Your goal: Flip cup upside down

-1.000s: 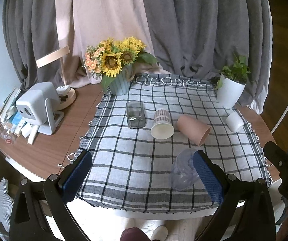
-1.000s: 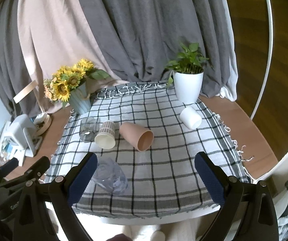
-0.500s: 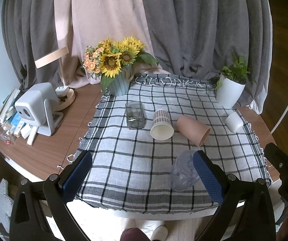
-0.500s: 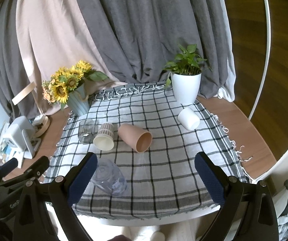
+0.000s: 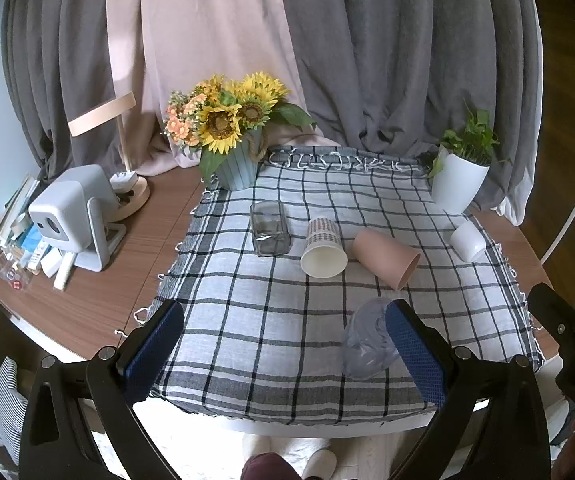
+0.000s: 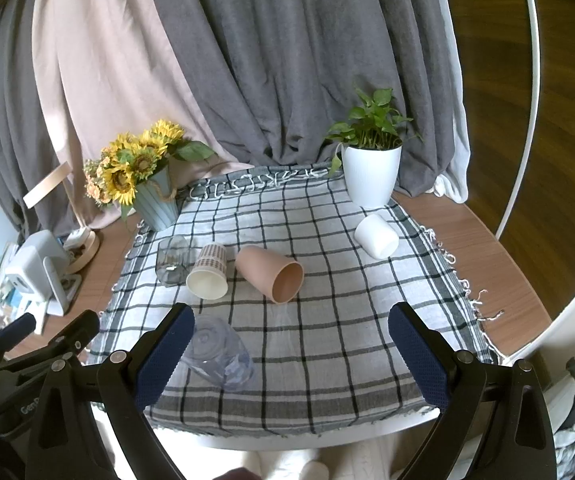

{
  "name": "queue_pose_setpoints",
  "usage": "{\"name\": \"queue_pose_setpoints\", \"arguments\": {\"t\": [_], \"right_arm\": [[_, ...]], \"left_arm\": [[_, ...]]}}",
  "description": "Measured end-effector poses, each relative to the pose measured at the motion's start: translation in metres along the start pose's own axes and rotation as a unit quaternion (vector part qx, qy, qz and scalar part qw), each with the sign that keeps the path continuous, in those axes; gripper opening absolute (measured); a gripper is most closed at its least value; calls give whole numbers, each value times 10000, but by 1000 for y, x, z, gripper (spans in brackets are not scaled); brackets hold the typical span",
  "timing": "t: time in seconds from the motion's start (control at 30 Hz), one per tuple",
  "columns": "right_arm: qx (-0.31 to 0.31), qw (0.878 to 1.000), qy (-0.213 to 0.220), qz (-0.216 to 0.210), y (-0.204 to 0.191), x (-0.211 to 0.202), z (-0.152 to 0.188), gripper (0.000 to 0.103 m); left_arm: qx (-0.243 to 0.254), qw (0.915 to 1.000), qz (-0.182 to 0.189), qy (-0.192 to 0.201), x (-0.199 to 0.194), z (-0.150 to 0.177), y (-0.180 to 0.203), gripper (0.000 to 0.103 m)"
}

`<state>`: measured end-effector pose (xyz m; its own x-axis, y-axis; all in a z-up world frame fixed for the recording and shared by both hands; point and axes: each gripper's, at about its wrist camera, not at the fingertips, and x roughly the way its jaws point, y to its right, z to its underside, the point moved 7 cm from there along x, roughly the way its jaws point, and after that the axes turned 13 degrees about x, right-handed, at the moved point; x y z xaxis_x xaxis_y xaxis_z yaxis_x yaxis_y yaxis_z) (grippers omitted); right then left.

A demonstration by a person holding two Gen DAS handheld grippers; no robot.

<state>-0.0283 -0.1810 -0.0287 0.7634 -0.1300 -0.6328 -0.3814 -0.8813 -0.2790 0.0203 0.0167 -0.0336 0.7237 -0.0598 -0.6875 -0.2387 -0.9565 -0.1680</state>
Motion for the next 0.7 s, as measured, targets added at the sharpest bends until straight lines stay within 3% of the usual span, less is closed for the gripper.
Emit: {"name": "queue_pose_setpoints", "arguments": {"t": [0.7], "right_arm": [[1, 10000, -25, 6, 2, 1, 1, 98]], "left_arm": [[-1, 10000, -2, -6, 0, -1, 1, 103]]}}
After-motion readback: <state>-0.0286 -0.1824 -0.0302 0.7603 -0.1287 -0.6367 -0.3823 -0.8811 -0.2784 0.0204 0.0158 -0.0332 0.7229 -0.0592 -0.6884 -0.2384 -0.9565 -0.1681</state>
